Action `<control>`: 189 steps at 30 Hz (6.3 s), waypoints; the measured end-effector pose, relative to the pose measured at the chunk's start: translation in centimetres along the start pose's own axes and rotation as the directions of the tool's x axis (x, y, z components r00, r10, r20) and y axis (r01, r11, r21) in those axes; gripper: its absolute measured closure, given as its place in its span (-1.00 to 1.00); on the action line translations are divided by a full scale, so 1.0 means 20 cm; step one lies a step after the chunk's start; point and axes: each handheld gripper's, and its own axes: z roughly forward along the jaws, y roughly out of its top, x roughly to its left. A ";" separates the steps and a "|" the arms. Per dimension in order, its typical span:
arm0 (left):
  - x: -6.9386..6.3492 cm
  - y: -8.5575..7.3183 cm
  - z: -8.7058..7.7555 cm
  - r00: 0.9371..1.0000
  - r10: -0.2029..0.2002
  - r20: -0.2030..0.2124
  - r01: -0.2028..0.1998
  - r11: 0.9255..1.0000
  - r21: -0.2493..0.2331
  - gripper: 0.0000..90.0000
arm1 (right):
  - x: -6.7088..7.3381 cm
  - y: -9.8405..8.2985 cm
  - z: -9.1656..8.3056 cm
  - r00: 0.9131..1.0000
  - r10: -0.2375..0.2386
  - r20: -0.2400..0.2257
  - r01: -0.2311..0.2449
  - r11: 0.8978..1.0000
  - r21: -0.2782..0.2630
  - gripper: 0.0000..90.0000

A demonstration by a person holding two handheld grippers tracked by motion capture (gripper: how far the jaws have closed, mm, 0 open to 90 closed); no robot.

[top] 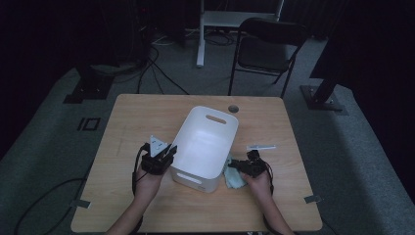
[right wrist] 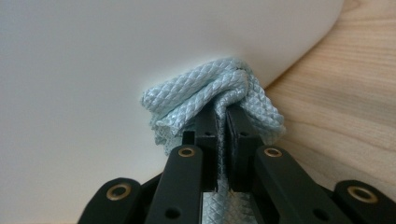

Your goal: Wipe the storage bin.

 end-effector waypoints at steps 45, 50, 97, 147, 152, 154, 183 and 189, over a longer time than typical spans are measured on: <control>-0.06 -0.05 -0.21 0.946 0.016 0.322 -0.007 1.000 -0.030 0.14 | -0.09 -0.06 -0.40 0.996 0.052 0.068 -0.040 0.985 -0.169 0.89; -0.09 -0.05 -0.22 0.928 0.034 0.371 -0.028 0.999 -0.022 0.15 | -0.10 -0.06 -0.40 0.996 0.047 0.074 -0.034 0.986 -0.165 0.88; 0.18 0.43 0.29 0.906 0.164 0.389 -0.124 0.984 -0.127 0.03 | -0.12 -0.09 -0.42 0.996 0.066 0.060 -0.055 0.983 -0.176 0.88; 0.27 0.45 0.74 0.858 0.152 0.490 -0.143 0.988 -0.057 0.74 | -0.15 -0.11 -0.41 0.995 0.081 0.056 -0.071 0.984 -0.162 0.88; 0.30 0.42 0.70 0.874 0.152 0.461 -0.139 0.988 -0.061 0.79 | -0.15 -0.11 -0.41 0.995 0.081 0.056 -0.071 0.984 -0.163 0.88; 0.31 0.41 0.68 0.877 0.149 0.458 -0.136 0.989 -0.062 0.82 | -0.15 -0.11 -0.41 0.995 0.078 0.058 -0.068 0.984 -0.163 0.88; 0.35 0.43 0.66 0.869 0.137 0.476 -0.132 0.990 -0.044 0.80 | -0.17 -0.11 -0.42 0.994 0.089 0.061 -0.078 0.982 -0.169 0.88; 0.38 0.38 0.58 0.876 0.145 0.459 -0.137 0.989 -0.049 0.89 | -0.16 -0.11 -0.42 0.994 0.092 0.062 -0.080 0.983 -0.166 0.88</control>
